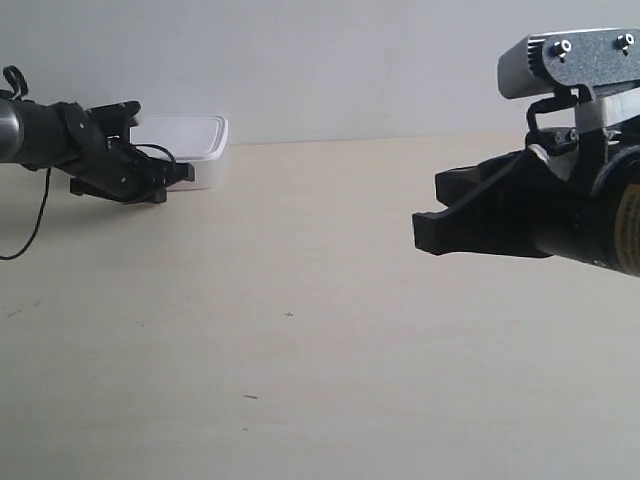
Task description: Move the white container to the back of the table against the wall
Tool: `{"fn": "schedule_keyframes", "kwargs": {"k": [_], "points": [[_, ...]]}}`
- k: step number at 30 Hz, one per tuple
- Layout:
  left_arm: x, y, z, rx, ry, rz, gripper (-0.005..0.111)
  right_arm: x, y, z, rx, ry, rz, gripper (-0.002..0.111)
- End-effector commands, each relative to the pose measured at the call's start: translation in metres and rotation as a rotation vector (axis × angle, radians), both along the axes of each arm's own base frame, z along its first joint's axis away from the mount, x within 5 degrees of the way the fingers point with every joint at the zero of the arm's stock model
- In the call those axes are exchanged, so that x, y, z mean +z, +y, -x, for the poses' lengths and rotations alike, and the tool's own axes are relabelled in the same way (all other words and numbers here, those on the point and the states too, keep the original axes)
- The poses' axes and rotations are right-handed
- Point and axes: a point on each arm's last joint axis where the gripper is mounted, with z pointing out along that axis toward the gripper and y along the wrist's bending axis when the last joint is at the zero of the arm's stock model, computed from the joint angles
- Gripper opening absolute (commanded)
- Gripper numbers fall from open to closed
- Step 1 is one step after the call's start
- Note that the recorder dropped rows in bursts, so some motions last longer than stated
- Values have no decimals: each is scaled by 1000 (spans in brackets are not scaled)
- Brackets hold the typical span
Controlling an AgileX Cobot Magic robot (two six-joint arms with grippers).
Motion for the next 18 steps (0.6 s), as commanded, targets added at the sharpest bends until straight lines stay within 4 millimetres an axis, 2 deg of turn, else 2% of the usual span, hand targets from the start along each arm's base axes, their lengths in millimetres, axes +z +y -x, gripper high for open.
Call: {"fn": "schedule_keyframes", "kwargs": {"k": [1,5,8,12,13,14,15,16,18], "points": [[9,-2,10,-3,9,0,0,0,-5,-1,-47,-14,13,0],[28,-4,27,2,-15,-7,0,0,-5,-1,-55,-13,11,0],[41,-6,46,3,-18,-12,0,0,-6,-1,-65,0,-3,0],[71,-15,107,1,-36,-21,0,4,-18,5,-132,5,22,0],[83,-17,130,4,-67,-27,0,3,-23,11,-141,8,36,0],[90,-19,143,3,-86,-31,0,1,-27,15,-143,12,33,0],[106,-22,168,7,-127,-20,0,-3,-35,26,-148,21,12,0],[112,-23,181,8,-141,-15,0,-4,-38,32,-143,20,-6,0],[130,-32,226,-13,-189,10,0,-5,-51,54,-115,-12,-80,0]]}}
